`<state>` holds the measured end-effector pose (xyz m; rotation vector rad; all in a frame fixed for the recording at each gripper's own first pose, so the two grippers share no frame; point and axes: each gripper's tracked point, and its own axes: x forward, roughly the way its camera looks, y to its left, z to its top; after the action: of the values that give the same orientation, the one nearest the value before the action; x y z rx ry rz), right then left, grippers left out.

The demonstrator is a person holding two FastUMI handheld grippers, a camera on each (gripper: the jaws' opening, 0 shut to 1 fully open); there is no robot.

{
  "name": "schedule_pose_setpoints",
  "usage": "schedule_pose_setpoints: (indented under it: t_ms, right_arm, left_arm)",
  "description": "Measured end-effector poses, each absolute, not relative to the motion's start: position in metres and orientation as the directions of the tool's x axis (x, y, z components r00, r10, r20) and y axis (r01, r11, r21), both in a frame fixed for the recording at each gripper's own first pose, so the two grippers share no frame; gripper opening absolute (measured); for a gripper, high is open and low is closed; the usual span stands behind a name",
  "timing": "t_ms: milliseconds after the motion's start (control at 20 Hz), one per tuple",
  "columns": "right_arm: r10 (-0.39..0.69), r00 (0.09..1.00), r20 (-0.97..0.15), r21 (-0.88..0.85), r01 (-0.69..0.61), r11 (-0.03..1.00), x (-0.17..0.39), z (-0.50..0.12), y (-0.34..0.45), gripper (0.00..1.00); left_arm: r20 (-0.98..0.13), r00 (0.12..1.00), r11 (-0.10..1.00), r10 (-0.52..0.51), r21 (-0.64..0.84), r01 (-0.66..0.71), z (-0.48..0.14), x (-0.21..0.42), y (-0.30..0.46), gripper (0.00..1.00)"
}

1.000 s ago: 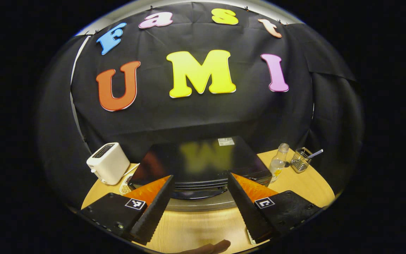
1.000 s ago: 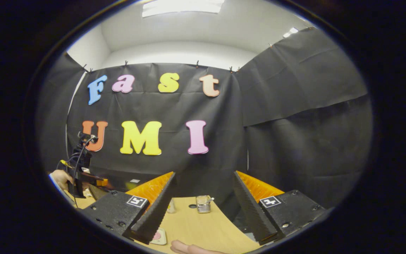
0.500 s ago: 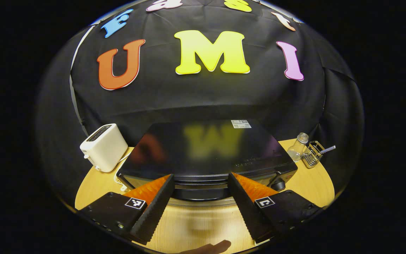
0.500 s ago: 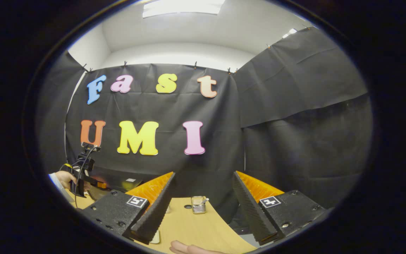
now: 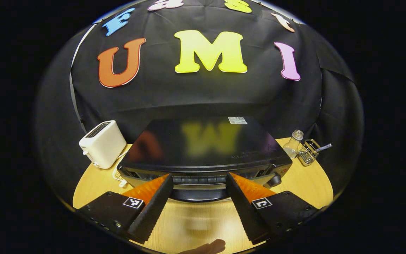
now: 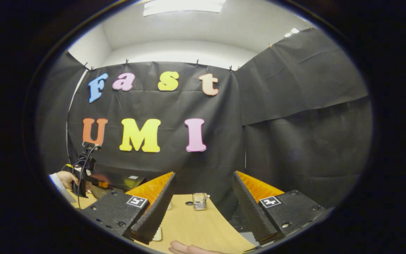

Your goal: Open the electric oven with the left hand, put the food in, and close the electric oven.

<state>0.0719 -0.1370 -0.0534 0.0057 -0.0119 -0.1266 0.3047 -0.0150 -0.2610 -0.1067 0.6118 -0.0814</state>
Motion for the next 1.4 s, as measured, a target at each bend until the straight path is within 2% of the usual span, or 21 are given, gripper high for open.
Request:
schedule_pose_setpoints:
  t_ms: [600,900,1250,1400]
  right_arm:
    - [-0.117,0.992,-0.045,0.055,0.119,0.991,0.047,-0.057,-0.129,1.0]
    - [-0.11,0.994,-0.03,0.063,0.111,0.992,0.029,-0.052,-0.123,1.0]
    - [-0.063,0.998,-0.023,0.051,0.065,0.997,0.021,-0.051,-0.113,1.0]
    - [-0.062,0.997,-0.035,0.047,0.064,0.997,0.02,-0.055,-0.113,1.0]
  left_arm:
    - [-0.584,0.801,0.988,-0.136,-0.143,0.063,-0.289,0.226,-0.021,0.95]
    - [-0.6,0.79,0.987,-0.127,-0.157,0.039,-0.324,0.186,-0.029,0.95]
    - [-0.677,0.721,0.981,-0.15,-0.193,0.024,-0.38,0.158,-0.046,0.95]
    - [-0.69,0.716,0.987,-0.102,-0.161,-0.014,-0.396,0.159,-0.042,0.95]
